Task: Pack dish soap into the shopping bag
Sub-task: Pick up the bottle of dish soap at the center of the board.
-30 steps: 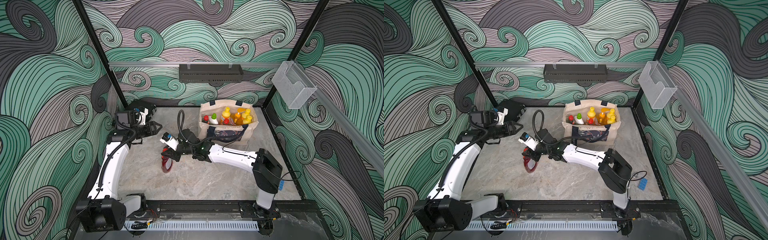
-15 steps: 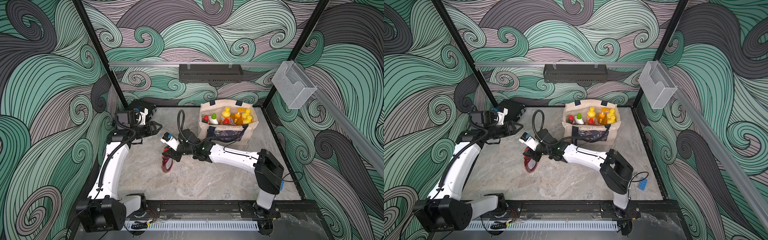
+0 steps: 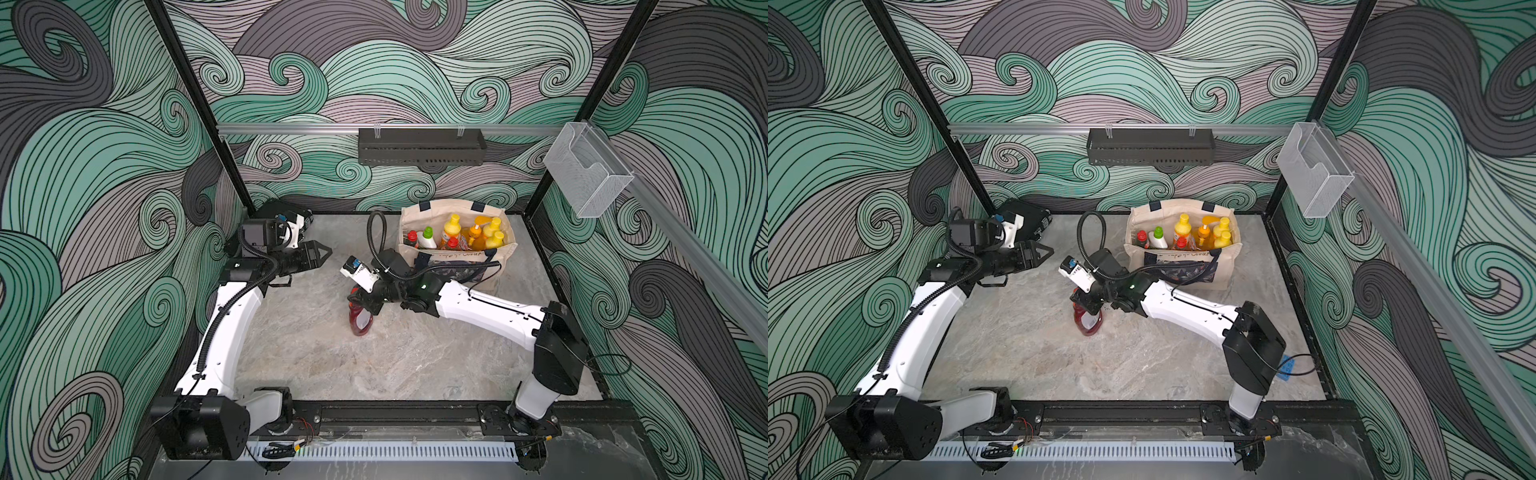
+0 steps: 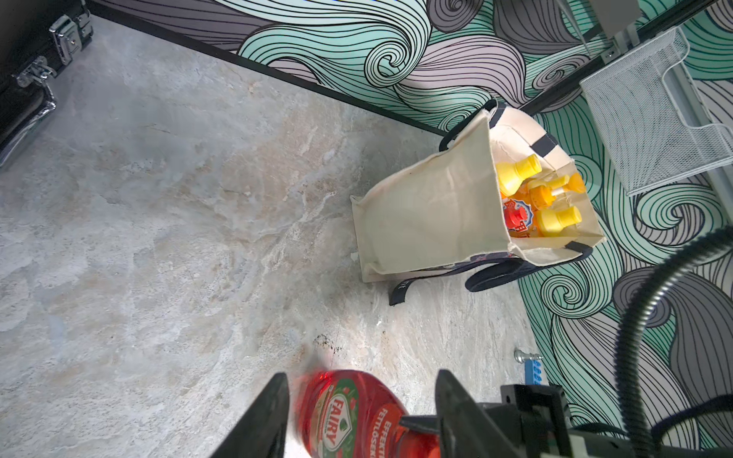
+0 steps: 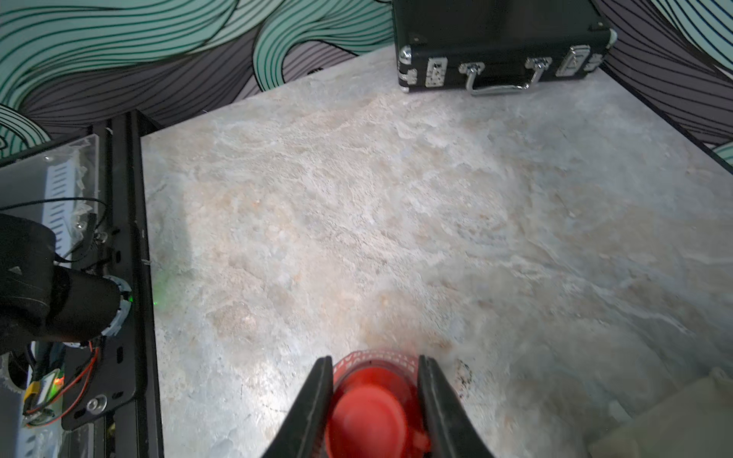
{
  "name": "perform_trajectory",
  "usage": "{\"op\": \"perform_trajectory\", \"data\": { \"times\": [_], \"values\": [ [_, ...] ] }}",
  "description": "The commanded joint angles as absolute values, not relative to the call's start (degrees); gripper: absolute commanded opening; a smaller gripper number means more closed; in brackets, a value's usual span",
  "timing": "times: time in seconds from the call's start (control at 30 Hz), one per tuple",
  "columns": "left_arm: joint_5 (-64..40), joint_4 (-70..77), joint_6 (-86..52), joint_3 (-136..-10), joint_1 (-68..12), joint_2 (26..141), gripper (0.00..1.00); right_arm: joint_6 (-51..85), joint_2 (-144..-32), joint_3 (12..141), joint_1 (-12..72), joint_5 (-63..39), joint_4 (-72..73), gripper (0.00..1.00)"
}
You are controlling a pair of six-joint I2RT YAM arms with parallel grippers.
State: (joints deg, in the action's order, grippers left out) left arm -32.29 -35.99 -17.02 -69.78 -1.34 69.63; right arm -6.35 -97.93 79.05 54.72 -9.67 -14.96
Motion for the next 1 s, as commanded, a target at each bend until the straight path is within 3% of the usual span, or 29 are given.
{"op": "perform_trajectory", "data": {
  "times": [0.0,0.3,0.97],
  "values": [
    [-30.8,-34.1,-18.8,-73.5,-3.7,71.0,0.58,-7.2,-92.5,84.2,53.1,-7.9,-16.3,0.00],
    [-28.5,-31.0,-20.3,-78.4,-10.2,76.9,0.59,-7.0,-87.5,90.2,49.5,-4.3,-24.6,0.00],
    [-29.9,-32.0,-19.7,-93.5,-13.5,89.6,0.61,-6.2,-88.3,110.4,42.8,0.0,-36.2,0.00]
  ]
}}
